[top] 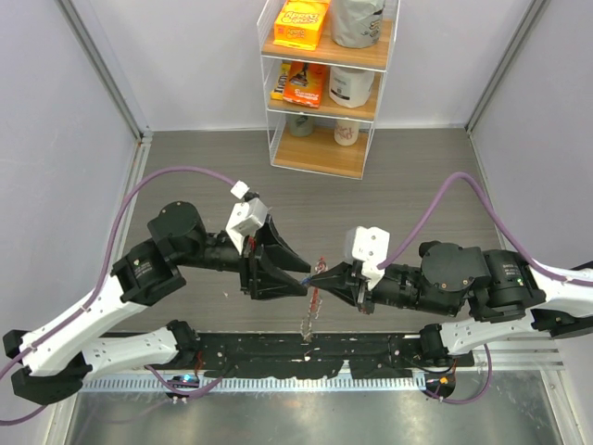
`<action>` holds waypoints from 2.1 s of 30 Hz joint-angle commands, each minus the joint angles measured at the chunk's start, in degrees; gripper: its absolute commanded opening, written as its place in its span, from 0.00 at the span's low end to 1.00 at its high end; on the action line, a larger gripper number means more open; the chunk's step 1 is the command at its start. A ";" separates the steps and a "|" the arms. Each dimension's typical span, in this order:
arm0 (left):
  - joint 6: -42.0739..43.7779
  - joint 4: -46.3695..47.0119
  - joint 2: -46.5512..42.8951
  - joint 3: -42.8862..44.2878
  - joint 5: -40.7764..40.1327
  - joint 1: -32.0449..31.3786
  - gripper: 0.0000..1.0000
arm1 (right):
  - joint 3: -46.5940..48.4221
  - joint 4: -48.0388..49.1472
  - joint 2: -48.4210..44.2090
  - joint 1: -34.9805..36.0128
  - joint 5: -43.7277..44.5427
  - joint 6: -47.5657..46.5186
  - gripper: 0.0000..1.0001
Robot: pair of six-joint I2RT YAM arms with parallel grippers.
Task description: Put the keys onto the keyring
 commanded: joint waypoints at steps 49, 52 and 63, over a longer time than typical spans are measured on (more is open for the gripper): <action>-16.86 24.73 2.84 -1.83 12.68 -0.36 0.00 | -34.03 78.37 -11.91 -0.30 -19.18 -38.74 0.06; -17.83 25.53 3.90 -1.22 13.12 -0.36 0.00 | -34.47 82.50 -11.20 -0.56 -19.26 -39.53 0.06; -14.06 18.34 4.44 -0.60 10.58 -0.36 0.27 | -33.32 82.42 -11.81 -1.09 -21.38 -40.33 0.05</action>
